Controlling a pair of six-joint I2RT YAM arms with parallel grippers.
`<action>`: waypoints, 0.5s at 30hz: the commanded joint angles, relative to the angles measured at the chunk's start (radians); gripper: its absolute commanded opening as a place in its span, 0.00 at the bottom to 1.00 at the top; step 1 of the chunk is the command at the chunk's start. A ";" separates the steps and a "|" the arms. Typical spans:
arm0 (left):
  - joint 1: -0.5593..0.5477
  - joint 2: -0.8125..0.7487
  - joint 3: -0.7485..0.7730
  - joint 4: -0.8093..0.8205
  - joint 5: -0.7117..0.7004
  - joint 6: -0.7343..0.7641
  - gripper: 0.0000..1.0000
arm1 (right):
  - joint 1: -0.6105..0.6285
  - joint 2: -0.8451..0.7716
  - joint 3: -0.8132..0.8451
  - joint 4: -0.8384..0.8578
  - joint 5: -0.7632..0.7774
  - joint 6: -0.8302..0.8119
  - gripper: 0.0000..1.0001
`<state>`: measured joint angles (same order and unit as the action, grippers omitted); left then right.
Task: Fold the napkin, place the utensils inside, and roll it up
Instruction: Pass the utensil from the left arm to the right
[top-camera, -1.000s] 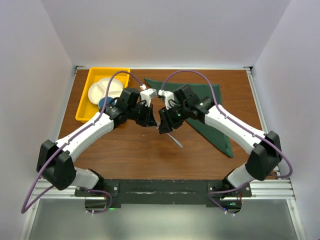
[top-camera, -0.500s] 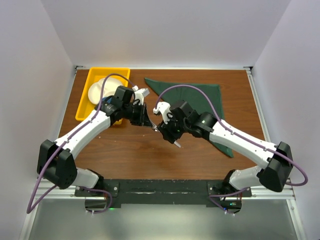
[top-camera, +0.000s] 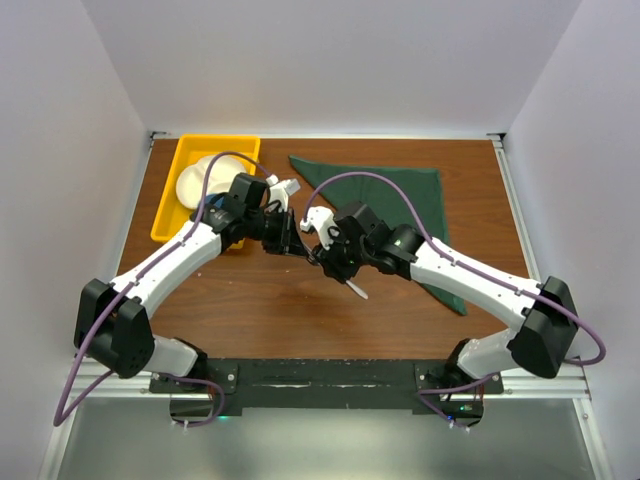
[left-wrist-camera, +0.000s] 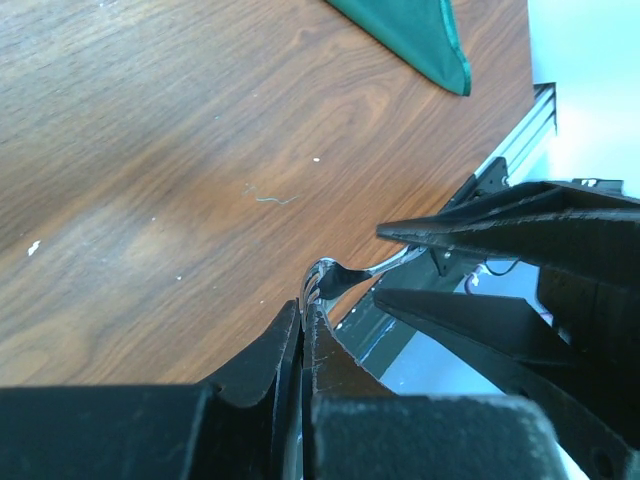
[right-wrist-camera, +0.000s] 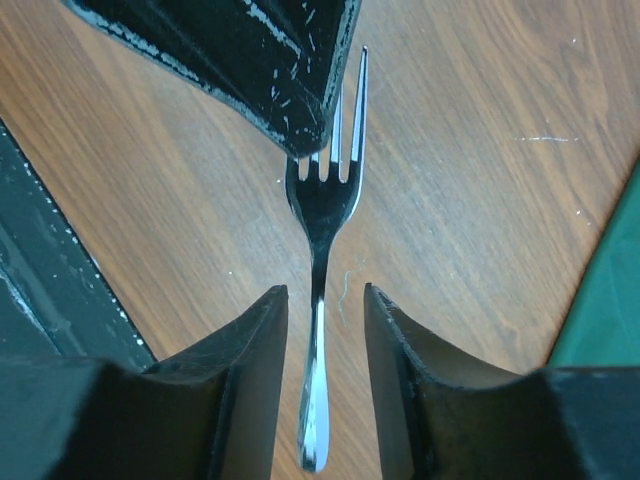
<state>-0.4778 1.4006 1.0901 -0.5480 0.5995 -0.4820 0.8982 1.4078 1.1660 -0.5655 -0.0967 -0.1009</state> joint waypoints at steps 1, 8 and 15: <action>0.010 -0.023 0.001 0.043 0.054 -0.035 0.00 | 0.005 0.025 0.001 0.026 0.008 -0.017 0.34; 0.025 -0.015 0.013 0.033 0.042 -0.044 0.00 | 0.005 0.033 -0.009 0.045 0.035 -0.022 0.00; 0.084 -0.074 0.092 -0.116 -0.312 -0.003 0.54 | -0.138 0.109 0.001 0.122 0.134 -0.023 0.00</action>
<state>-0.4278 1.3907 1.0935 -0.5690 0.5175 -0.5144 0.8867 1.4551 1.1381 -0.5167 -0.0208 -0.1169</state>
